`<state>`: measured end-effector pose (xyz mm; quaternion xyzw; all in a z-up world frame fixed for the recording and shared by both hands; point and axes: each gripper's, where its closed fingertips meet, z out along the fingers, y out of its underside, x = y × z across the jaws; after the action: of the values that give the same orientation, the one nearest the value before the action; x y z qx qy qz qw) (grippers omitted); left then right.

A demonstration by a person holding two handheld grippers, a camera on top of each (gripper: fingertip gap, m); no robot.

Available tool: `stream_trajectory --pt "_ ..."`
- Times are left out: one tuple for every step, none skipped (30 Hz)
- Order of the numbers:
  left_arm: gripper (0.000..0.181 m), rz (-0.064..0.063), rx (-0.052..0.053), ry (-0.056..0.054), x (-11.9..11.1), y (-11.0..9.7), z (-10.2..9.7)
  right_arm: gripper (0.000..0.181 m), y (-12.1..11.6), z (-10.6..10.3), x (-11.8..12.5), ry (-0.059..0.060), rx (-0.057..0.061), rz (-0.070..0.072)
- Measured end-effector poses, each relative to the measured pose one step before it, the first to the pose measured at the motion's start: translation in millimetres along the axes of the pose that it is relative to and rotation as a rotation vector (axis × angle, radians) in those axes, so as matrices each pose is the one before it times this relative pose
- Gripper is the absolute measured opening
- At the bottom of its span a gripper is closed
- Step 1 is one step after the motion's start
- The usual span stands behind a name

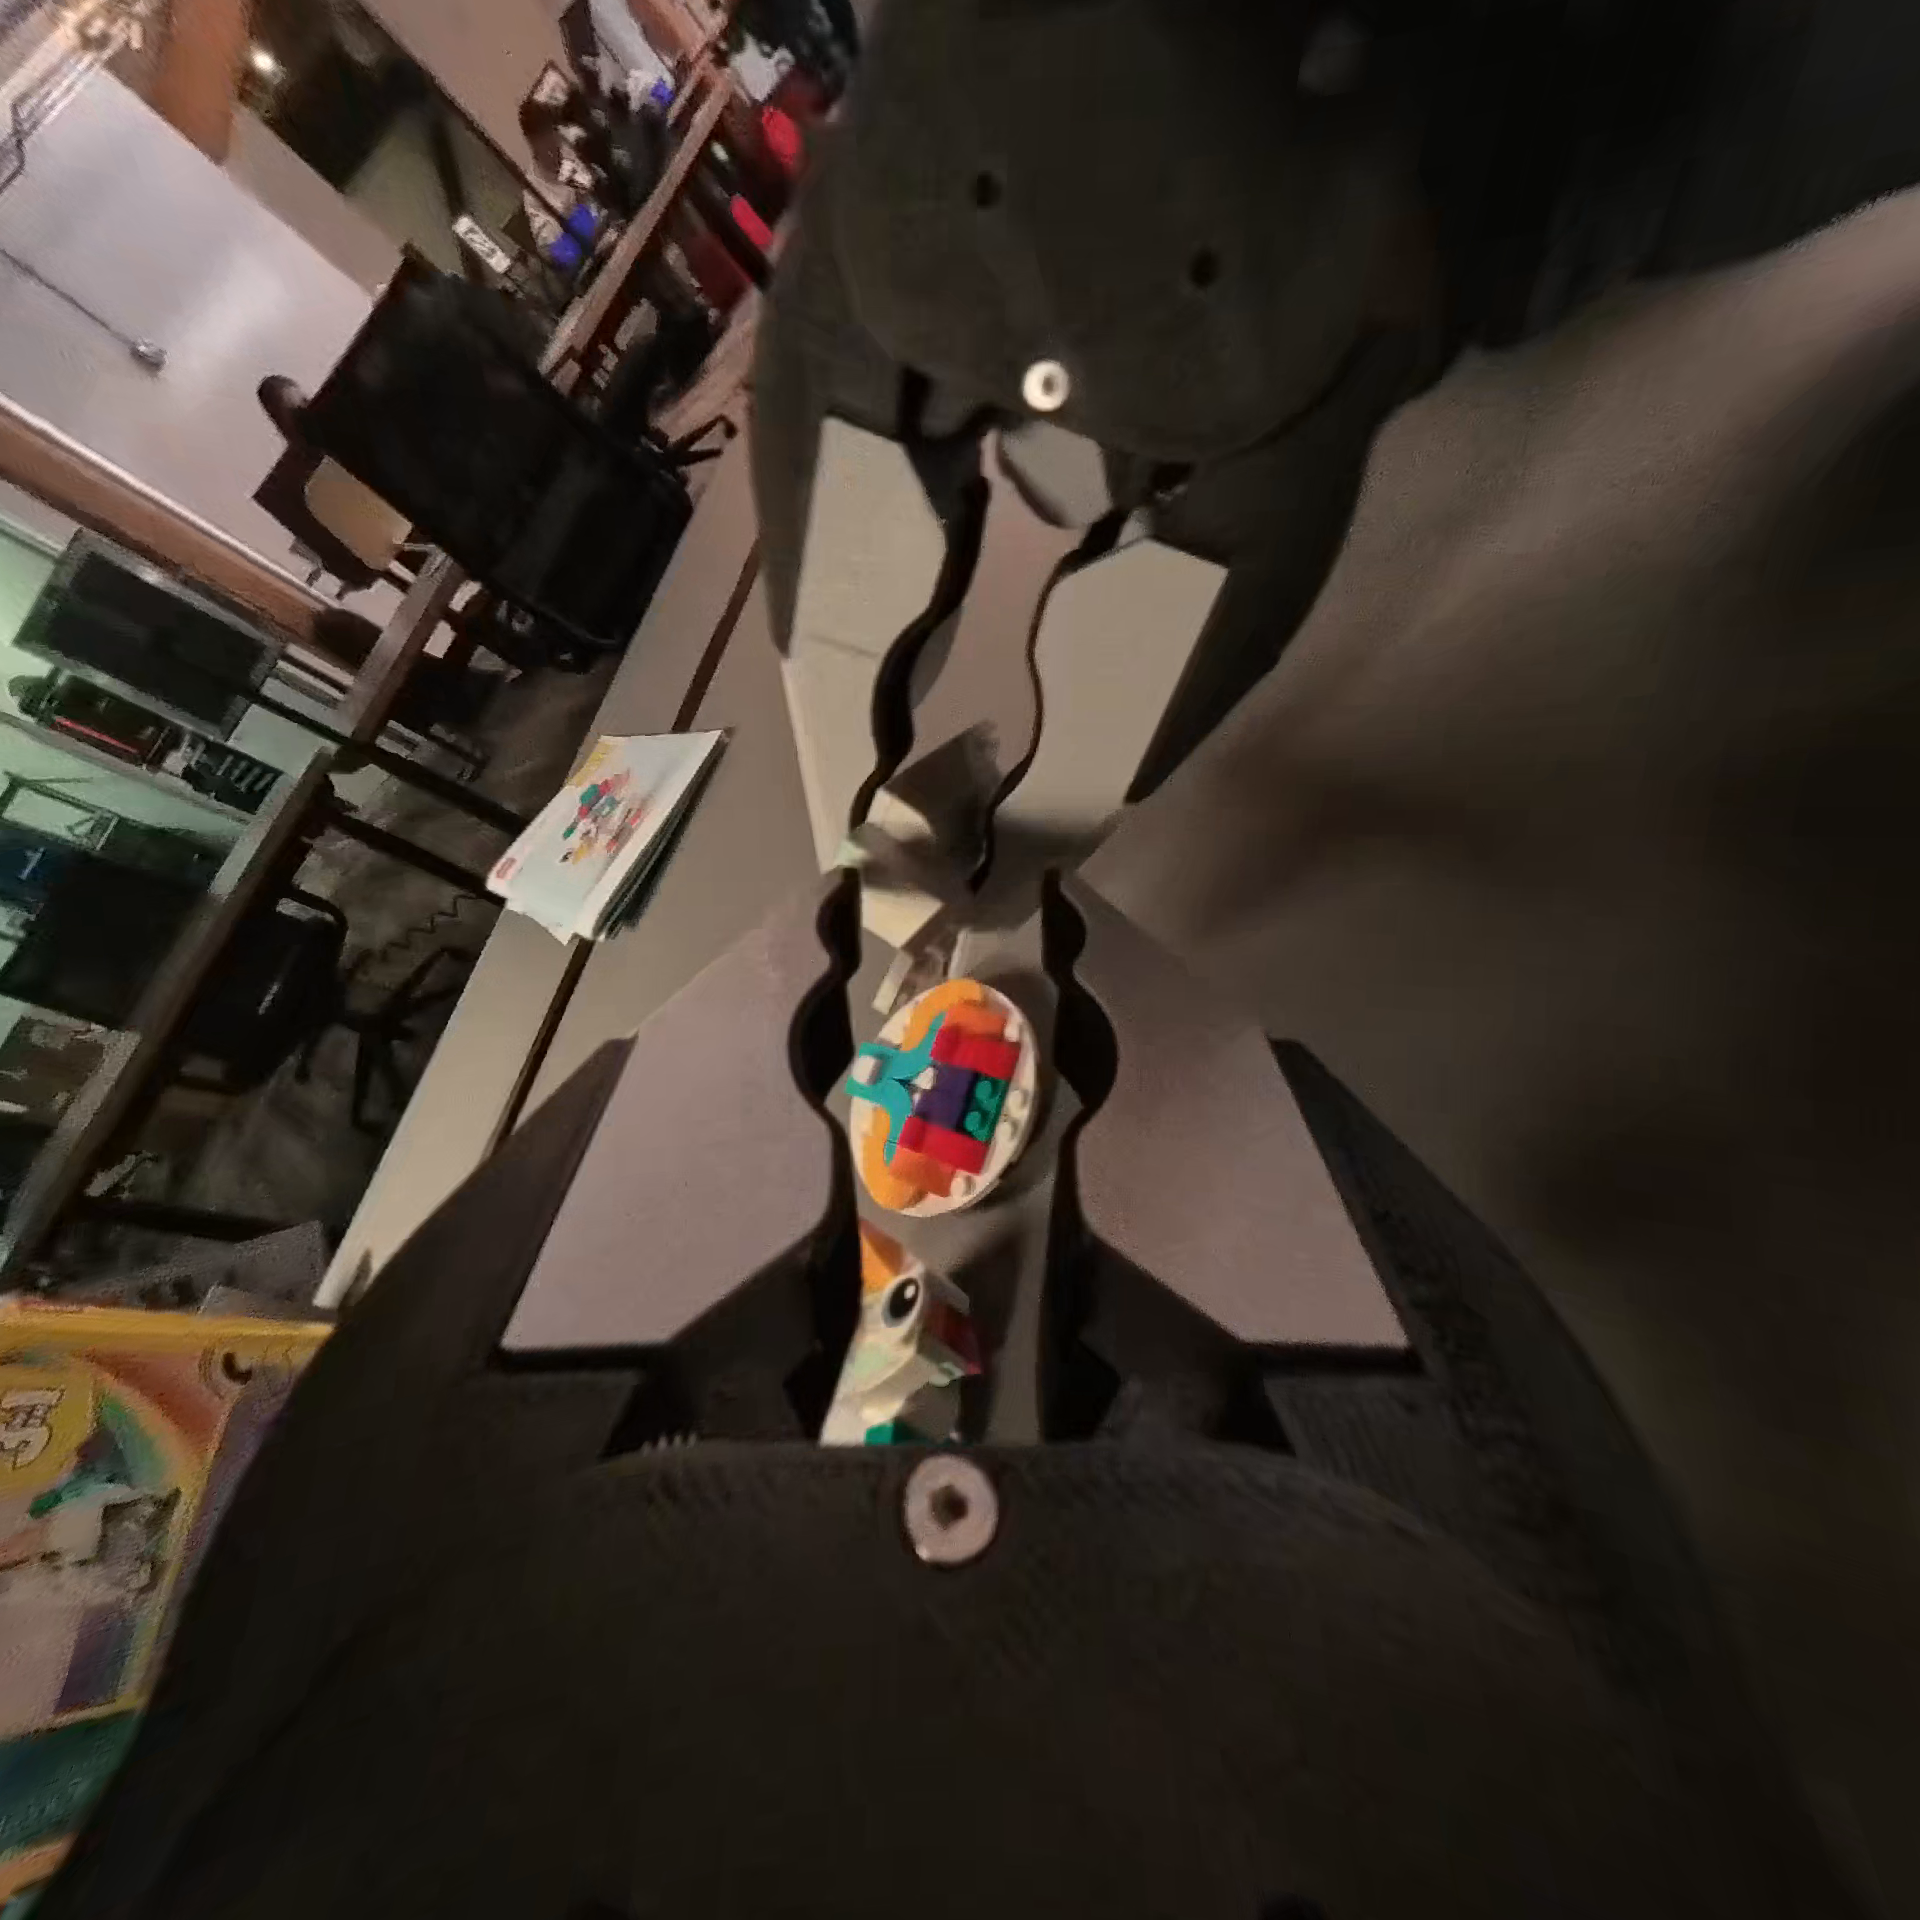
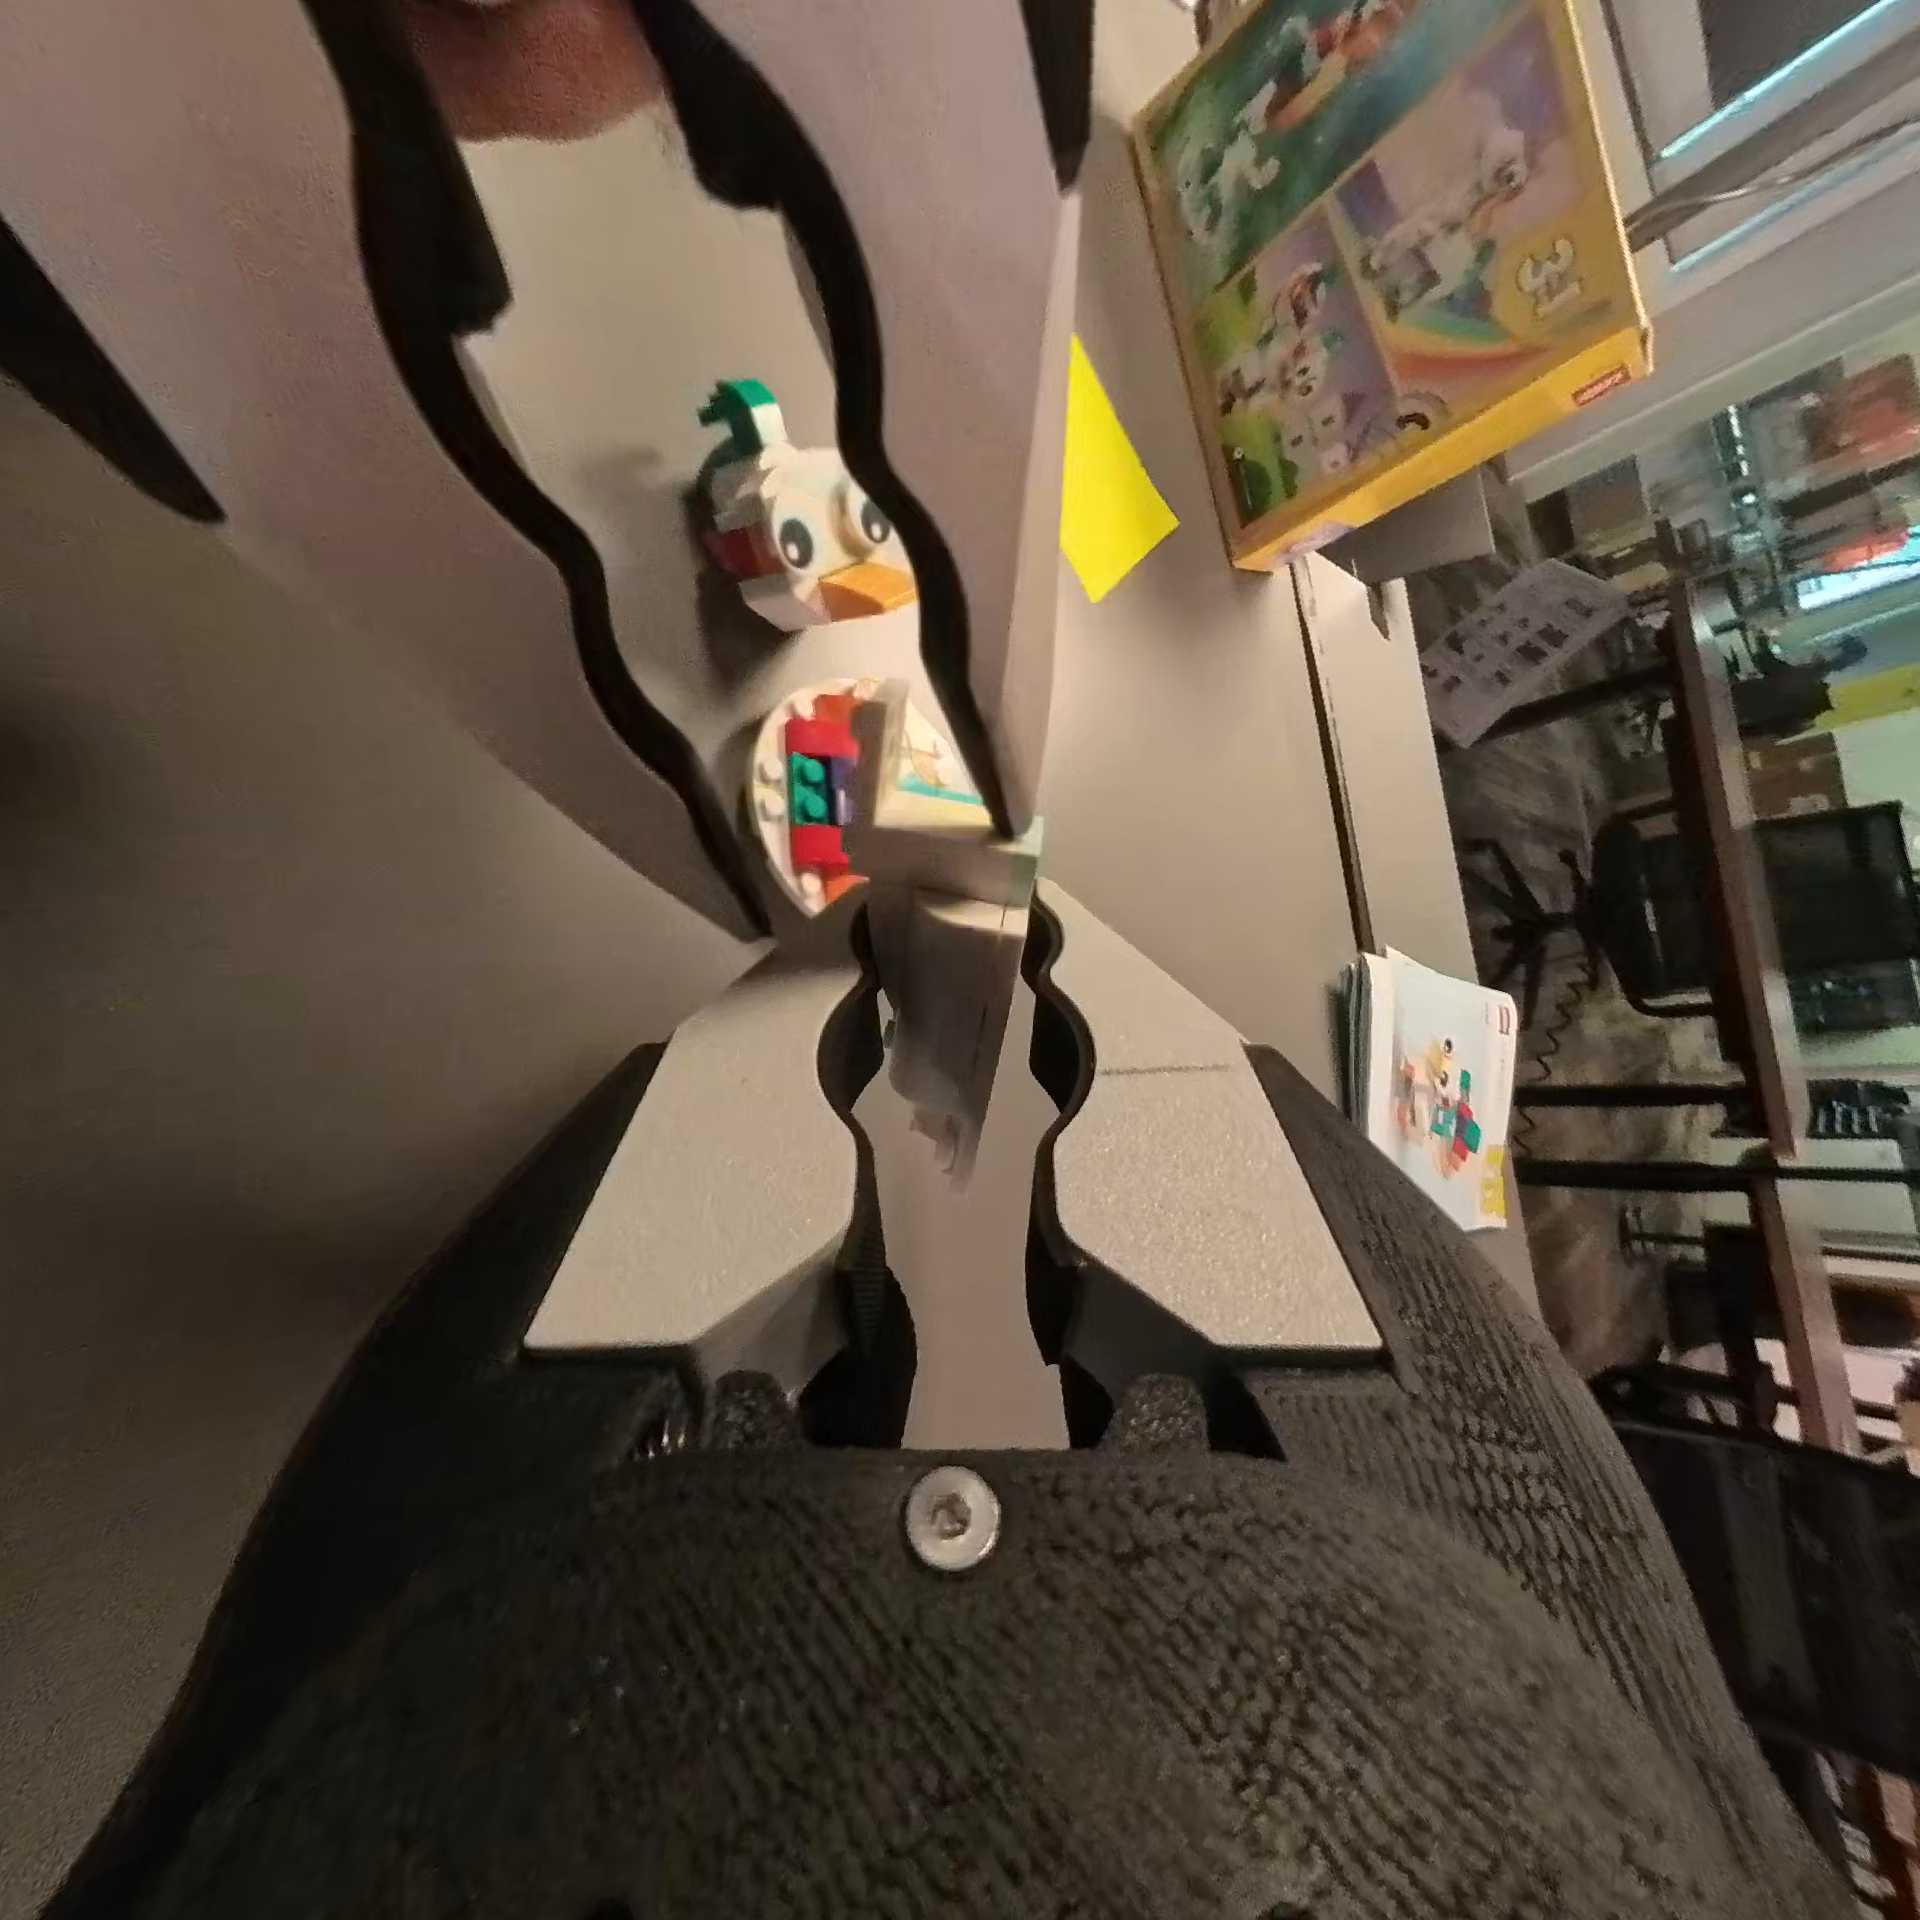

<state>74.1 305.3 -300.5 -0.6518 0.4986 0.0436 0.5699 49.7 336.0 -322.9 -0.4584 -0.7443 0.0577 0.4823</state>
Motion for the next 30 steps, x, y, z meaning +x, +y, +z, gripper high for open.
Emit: stream_trajectory --pt "0.033 0.0165 -0.0126 -0.0059 0.41 1.04 1.07 0.022 0.91 0.19 -0.91 -0.0054 -0.0082 -0.0024" --pt "0.030 0.0240 -0.0182 -0.0142 -1.31 2.53 0.21 0.022 0.57 0.06 -1.16 -0.0080 -0.0030 -0.0011" --pt "0.027 0.0282 -0.0188 -0.0147 -1.21 2.81 -0.11 0.022 -0.17 -0.21 -1.48 -0.0123 0.0023 0.0051" --pt "0.025 0.0312 -0.0090 -0.0130 -0.56 1.32 -0.26 0.022 -0.33 -0.13 -0.99 -0.0114 0.0035 0.0109" --pt "0.019 0.0380 -0.0047 -0.0109 0.16 0.41 -0.34 0.021 -0.13 -0.10 -0.83 -0.0105 0.0015 0.0119" --pt "0.017 0.0498 -0.0008 -0.0110 0.44 -0.63 -0.54 0.022 -0.16 -0.04 -0.77 -0.0098 0.0011 0.0107" --pt "0.016 0.0511 -0.0061 -0.0120 0.21 -0.51 -0.27 0.022 0.20 0.10 -0.64 -0.0077 0.0013 0.0082" --pt "0.016 0.0289 -0.0104 -0.0026 0.62 0.32 0.25 0.022 0.18 0.27 -0.36 -0.0032 0.0032 0.0051" --pt "0.016 0.0048 -0.0077 0.0037 0.10 0.40 0.30 0.022 0.05 0.35 0.19 0.0023 0.0054 0.0052" --pt "0.015 -0.0108 -0.0029 0.0089 0.17 0.56 0.11 0.026 0.57 0.26 0.32 0.0015 -0.0019 0.0078" --pt "0.015 -0.0187 -0.0057 0.0195 1.40 1.30 0.35 0.032 1.25 0.30 1.21 0.0040 -0.0098 0.0096" --pt "0.015 -0.0144 -0.0076 0.0071 0.21 1.75 0.45 0.034 0.87 -0.23 1.79 0.0067 -0.0095 0.0091" --pt "0.014 -0.0028 -0.0104 -0.0046 -1.04 2.33 0.38 0.034 0.43 -0.53 1.01 0.0034 -0.0068 0.0062" --pt "0.014 -0.0040 -0.0135 -0.0030 -0.79 2.33 0.33 0.033 0.46 -0.60 0.52 0.0014 -0.0082 0.0050" --pt "0.014 -0.0096 -0.0062 -0.0024 -0.91 1.03 0.31 0.027 0.41 -0.25 -0.74 -0.0044 -0.0106 0.0062" --pt "0.014 -0.0137 0.0014 -0.0024 -1.00 -0.14 -0.08 0.021 -0.16 0.05 -1.81 -0.0091 -0.0107 0.0062" --pt "0.014 -0.0178 0.0006 0.0012 -1.06 0.10 -0.21 0.020 -0.33 0.33 0.14 0.0052 -0.0108 0.0014" --pt "0.014 -0.0166 0.0015 0.0037 -1.12 0.83 -0.74 0.020 -0.86 0.12 0.87 0.0136 -0.0062 -0.0150" --pt "0.014 -0.0238 0.0089 0.0104 -0.93 0.33 -1.59 0.019 -1.91 -0.70 1.83 0.0232 0.0036 -0.0362" --pt "0.014 -0.0332 0.0149 0.0120 -1.75 0.16 -2.08 0.019 -2.58 -1.39 2.42 0.0315 0.0061 -0.0471" --pt "0.013 -0.0391 0.0114 0.0229 -0.80 0.90 -2.58 0.019 -2.49 -1.42 3.22 0.0406 -0.0019 -0.0538" --pt "0.009 -0.0332 0.0053 0.0291 0.49 2.07 -2.32 0.019 -1.50 -1.03 4.02 0.0532 -0.0095 -0.0800" --pt "0.008 -0.0292 0.0123 0.0179 0.11 0.75 -1.58 0.020 -1.34 -0.07 2.87 0.0509 -0.0089 -0.0771" --pt "0.007 -0.0126 -0.0026 0.0166 0.97 2.45 -0.54 0.019 -0.64 0.89 1.06 0.0372 -0.0070 -0.0552" --pt "0.007 -0.0089 -0.0086 0.0129 1.35 2.59 0.56 0.019 0.23 1.34 0.29 0.0288 -0.0047 -0.0479" --pt "0.007 -0.0112 -0.0082 0.0120 1.29 1.88 0.72 0.019 0.16 0.81 0.45 0.0249 -0.0005 -0.0401" --pt "0.006 -0.0122 0.0001 0.0078 0.35 0.64 0.16 0.019 -0.30 0.13 1.01 0.0206 0.0042 -0.0234" --pt "0.006 -0.0180 0.0048 0.0097 0.03 -0.51 -0.90 0.019 -0.98 -0.53 1.15 0.0160 0.0101 -0.0103" --pt "0.006 -0.0193 0.0079 0.0126 0.04 -1.08 -1.55 0.019 -1.42 -1.03 1.27 0.0149 0.0140 -0.0097" --pt "0.006 -0.0154 0.0088 0.0131 0.34 -1.13 -1.64 0.019 -1.43 -0.93 0.97 0.0120 0.0139 -0.0103"
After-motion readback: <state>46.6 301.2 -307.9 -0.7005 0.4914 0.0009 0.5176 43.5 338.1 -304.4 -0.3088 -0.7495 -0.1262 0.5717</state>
